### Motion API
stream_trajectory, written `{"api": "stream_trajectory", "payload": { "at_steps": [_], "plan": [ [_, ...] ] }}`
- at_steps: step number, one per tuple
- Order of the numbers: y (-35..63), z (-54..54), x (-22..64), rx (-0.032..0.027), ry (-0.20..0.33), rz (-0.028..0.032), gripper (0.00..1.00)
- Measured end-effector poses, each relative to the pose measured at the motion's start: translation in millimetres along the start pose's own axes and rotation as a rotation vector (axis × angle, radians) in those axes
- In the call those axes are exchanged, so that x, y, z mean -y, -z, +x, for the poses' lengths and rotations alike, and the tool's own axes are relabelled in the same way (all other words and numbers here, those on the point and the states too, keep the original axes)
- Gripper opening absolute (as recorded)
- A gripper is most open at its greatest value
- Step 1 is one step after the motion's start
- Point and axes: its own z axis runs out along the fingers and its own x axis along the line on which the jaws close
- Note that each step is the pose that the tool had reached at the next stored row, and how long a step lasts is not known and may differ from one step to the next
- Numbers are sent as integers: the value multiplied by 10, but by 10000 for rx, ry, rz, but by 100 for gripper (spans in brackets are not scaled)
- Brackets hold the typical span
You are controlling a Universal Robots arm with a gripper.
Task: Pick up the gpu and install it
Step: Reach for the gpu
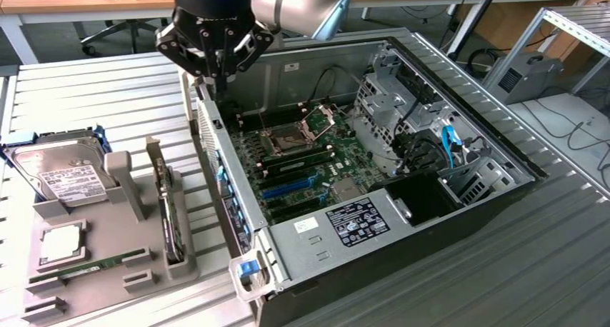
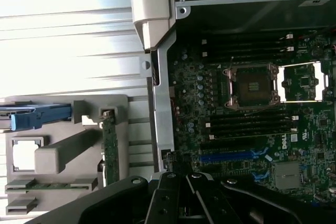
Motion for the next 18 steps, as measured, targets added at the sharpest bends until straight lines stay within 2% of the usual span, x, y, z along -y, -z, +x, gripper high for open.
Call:
{"api": "stream_trajectory", "payload": {
  "at_steps": [18],
  "plan": [
    [2, 66, 5, 1, 0, 0, 11]
  ]
}}
